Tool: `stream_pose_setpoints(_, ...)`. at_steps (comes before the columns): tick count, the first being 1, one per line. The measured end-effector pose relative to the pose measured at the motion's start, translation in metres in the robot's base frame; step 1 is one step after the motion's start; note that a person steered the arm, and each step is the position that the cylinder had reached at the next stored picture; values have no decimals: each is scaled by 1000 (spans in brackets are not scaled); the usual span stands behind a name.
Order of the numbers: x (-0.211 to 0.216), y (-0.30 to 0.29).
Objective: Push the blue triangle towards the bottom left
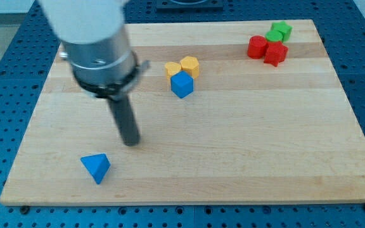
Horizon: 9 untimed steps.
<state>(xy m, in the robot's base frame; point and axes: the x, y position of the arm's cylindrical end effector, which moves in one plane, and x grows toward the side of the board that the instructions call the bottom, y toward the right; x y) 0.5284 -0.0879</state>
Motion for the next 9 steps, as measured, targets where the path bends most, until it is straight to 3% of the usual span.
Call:
stream_pose_setpoints(1,43,16)
stream_pose_setpoints(2,52,16)
stream_pose_setpoints(9,52,-85)
